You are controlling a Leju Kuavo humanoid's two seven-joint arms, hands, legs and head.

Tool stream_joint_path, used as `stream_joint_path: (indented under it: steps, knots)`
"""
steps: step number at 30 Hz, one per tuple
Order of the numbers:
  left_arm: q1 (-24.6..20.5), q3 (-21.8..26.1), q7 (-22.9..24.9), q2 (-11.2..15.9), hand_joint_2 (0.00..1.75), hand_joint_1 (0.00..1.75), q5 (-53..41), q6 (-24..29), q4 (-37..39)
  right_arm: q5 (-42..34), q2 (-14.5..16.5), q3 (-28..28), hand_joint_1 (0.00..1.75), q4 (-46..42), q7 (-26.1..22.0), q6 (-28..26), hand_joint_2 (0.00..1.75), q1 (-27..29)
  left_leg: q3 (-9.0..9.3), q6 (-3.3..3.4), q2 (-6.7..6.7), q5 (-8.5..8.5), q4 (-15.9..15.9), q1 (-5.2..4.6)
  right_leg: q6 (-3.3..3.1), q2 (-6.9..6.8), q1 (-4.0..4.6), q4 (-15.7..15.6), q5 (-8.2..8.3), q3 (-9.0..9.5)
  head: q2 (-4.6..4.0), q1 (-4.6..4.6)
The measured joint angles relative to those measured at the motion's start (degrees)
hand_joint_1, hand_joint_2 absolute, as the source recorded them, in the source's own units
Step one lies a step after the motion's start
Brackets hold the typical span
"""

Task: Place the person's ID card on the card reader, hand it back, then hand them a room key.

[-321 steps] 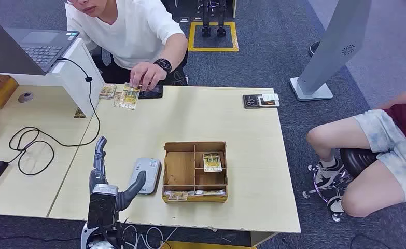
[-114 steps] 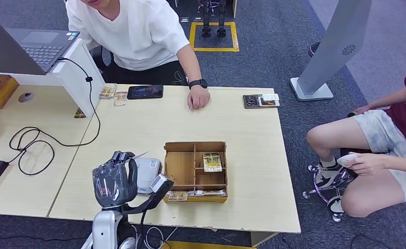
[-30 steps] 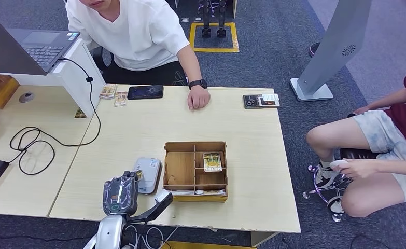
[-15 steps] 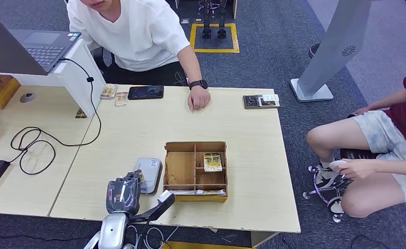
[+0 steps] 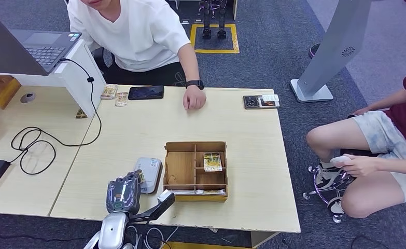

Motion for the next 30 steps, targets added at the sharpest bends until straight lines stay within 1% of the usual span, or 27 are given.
stream_joint_path:
  steps: [4, 8, 14, 21, 25, 30]
  knots:
    - [0.35, 0.00, -0.01, -0.03, 1.75, 1.75, 0.28, 4.23, 0.00, -0.17, 0.00, 0.08, 0.00, -0.02, 0.06, -0.10, 1.75, 0.01, -0.01, 0.00, 0.00, 0.00, 0.00, 0.00, 0.00, 0.00, 0.00, 0.00, 0.00, -0.01, 0.00, 0.00]
    - [0.94, 0.00, -0.18, -0.09, 1.75, 1.75, 0.34, 7.12, -0.03, -0.39, 0.00, 0.26, 0.00, -0.02, 0.10, -0.16, 1.75, 0.01, -0.02, 0.00, 0.00, 0.00, 0.00, 0.00, 0.00, 0.00, 0.00, 0.00, 0.00, -0.03, 0.00, 0.00]
    - [1.77, 0.49, -2.08, -0.67, 1.75, 1.75, 1.86, 12.28, -1.25, -1.39, -0.02, 1.00, 0.00, -0.03, 0.57, -0.30, 1.75, -0.01, -0.05, 0.00, 0.00, 0.00, 0.00, 0.00, 0.00, 0.00, 0.00, -0.01, -0.01, -0.07, 0.00, 0.00]
    - [2.30, 1.07, -3.77, -1.46, 1.75, 1.75, 4.18, 14.28, -3.01, -1.70, -0.04, 1.51, 0.00, -0.11, 0.79, -0.36, 1.75, -0.01, -0.06, 0.00, 0.01, 0.00, 0.00, 0.00, 0.00, 0.01, 0.00, -0.01, 0.00, -0.10, 0.00, 0.00]
    - [2.71, 1.63, -6.31, -2.15, 1.75, 1.75, 7.47, 16.72, -5.21, -2.87, -0.05, 2.16, 0.00, -0.32, 1.47, -0.49, 1.75, 0.03, -0.10, 0.00, 0.02, 0.00, 0.00, 0.00, 0.00, 0.02, 0.00, 0.00, 0.00, -0.17, 0.00, 0.01]
    - [2.27, 1.73, -9.52, -3.02, 1.75, 1.75, 13.00, 18.02, -9.21, -4.30, -0.07, 3.53, 0.00, -0.95, 2.40, -0.50, 1.75, 0.19, -0.13, 0.00, 0.03, 0.00, 0.01, 0.00, 0.00, 0.03, 0.00, -0.01, 0.00, -0.23, 0.00, 0.01]
